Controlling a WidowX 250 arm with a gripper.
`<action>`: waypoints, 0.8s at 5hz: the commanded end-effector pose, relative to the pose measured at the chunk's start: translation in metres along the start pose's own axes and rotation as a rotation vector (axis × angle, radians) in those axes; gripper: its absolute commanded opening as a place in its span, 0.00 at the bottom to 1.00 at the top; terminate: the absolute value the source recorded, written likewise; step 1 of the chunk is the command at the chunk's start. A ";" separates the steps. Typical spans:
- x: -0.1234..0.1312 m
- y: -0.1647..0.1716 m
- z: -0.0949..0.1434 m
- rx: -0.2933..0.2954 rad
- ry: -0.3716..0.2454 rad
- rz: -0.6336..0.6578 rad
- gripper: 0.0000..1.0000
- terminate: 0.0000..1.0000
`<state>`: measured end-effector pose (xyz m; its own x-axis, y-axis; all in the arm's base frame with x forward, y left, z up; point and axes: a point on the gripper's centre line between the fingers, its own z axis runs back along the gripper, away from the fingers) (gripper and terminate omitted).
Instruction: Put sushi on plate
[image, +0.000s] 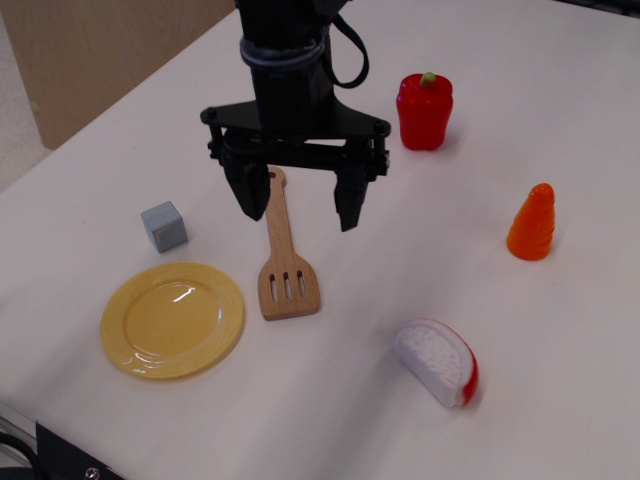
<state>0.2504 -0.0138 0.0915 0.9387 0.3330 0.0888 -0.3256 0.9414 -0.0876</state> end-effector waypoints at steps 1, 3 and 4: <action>-0.019 -0.049 -0.007 -0.042 -0.027 0.078 1.00 0.00; -0.031 -0.069 -0.032 0.035 -0.023 0.128 1.00 0.00; -0.031 -0.076 -0.046 0.037 -0.017 0.162 1.00 0.00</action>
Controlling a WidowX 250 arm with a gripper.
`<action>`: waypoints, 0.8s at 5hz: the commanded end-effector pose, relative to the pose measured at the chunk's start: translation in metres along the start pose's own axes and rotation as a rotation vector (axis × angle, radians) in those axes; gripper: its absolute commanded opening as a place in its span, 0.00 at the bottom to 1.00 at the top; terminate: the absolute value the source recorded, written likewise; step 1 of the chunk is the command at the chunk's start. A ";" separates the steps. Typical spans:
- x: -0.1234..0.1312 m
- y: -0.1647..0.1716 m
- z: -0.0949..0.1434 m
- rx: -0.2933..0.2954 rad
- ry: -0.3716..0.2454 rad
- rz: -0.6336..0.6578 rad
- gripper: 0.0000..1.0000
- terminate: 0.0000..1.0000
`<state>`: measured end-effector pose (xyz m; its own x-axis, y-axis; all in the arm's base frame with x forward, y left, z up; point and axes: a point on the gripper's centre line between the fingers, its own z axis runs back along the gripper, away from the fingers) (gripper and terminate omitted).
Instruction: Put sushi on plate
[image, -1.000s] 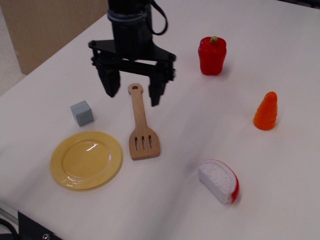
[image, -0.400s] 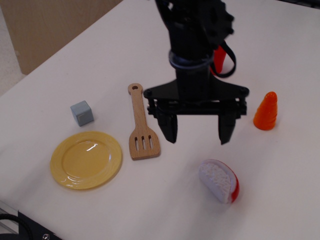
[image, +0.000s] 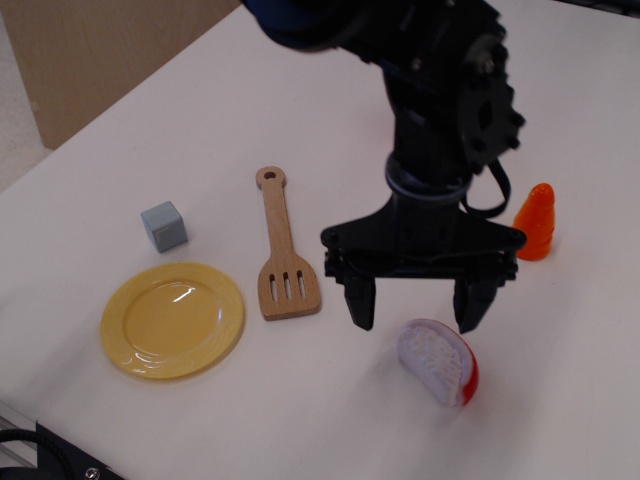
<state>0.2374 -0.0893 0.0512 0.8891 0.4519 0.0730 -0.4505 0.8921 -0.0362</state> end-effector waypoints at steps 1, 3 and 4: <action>0.004 -0.020 -0.016 -0.031 -0.003 0.065 1.00 0.00; 0.004 -0.021 -0.036 -0.031 -0.015 0.136 1.00 0.00; 0.006 -0.018 -0.040 -0.028 -0.010 0.144 1.00 0.00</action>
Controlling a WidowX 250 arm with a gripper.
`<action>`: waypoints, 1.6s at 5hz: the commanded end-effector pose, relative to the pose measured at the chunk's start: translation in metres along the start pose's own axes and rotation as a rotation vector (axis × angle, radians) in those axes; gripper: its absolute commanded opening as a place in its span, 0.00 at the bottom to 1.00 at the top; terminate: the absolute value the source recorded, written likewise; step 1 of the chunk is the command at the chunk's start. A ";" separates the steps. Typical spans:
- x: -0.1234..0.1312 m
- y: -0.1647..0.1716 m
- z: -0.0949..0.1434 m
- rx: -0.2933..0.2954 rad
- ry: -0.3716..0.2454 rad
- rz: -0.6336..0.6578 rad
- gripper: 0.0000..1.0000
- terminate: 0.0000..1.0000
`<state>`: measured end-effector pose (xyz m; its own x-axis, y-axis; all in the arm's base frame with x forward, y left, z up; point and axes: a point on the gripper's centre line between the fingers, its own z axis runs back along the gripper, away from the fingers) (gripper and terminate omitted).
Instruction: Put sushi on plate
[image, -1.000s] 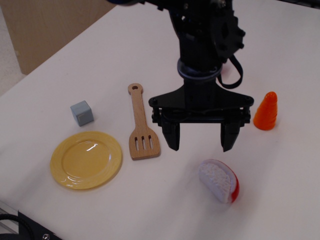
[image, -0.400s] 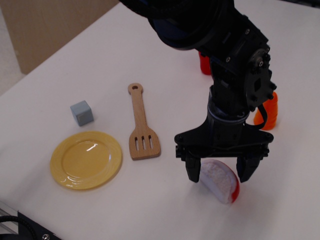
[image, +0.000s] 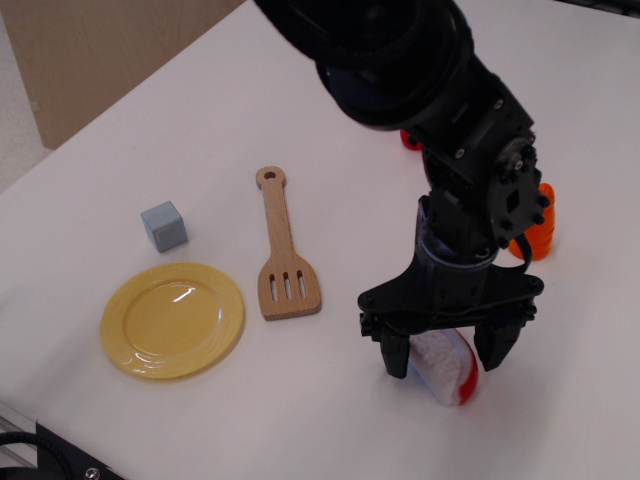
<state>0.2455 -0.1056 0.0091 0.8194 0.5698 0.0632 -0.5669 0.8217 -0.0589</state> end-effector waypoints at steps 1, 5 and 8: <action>0.010 0.000 0.000 -0.005 0.012 -0.032 1.00 0.00; 0.052 0.081 0.056 -0.022 -0.043 0.070 0.00 0.00; 0.069 0.170 0.044 0.044 -0.041 0.242 0.00 0.00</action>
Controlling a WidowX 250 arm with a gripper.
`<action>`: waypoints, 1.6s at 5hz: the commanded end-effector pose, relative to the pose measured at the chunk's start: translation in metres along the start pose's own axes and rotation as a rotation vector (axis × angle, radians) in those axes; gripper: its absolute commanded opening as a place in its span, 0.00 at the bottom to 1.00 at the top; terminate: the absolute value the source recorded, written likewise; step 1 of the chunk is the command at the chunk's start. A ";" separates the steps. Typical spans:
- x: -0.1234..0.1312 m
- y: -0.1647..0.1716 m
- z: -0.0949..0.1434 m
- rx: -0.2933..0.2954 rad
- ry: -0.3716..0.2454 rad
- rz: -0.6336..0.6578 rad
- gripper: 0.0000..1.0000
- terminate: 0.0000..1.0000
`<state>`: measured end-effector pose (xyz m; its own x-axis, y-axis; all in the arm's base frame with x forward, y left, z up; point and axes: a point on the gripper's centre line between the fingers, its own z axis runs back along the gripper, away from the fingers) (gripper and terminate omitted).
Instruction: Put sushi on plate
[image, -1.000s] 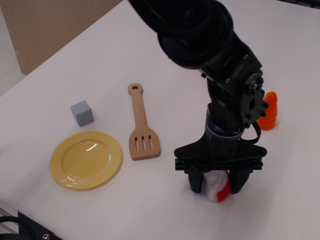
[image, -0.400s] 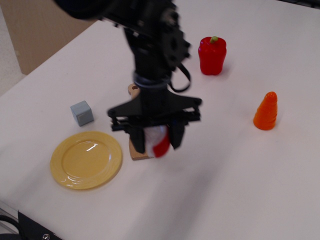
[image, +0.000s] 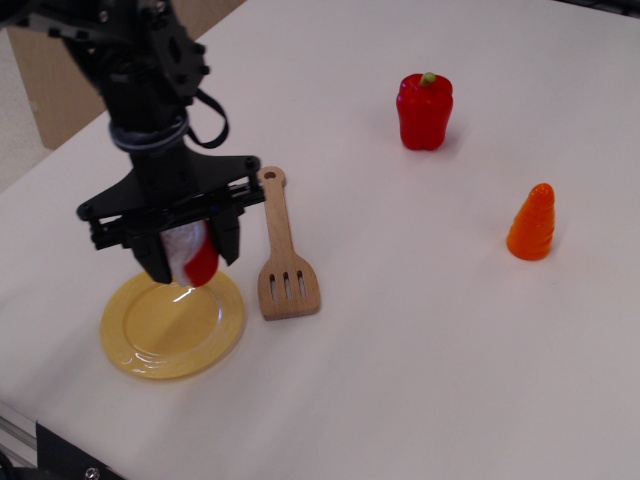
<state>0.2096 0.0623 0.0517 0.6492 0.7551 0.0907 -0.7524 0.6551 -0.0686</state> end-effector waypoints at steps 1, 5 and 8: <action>0.000 0.022 -0.011 0.061 0.020 -0.014 0.00 0.00; 0.002 0.020 -0.011 0.064 0.025 -0.017 1.00 0.00; -0.011 -0.014 0.043 -0.042 -0.072 -0.111 1.00 0.00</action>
<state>0.2050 0.0399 0.0832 0.7281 0.6728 0.1315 -0.6690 0.7392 -0.0779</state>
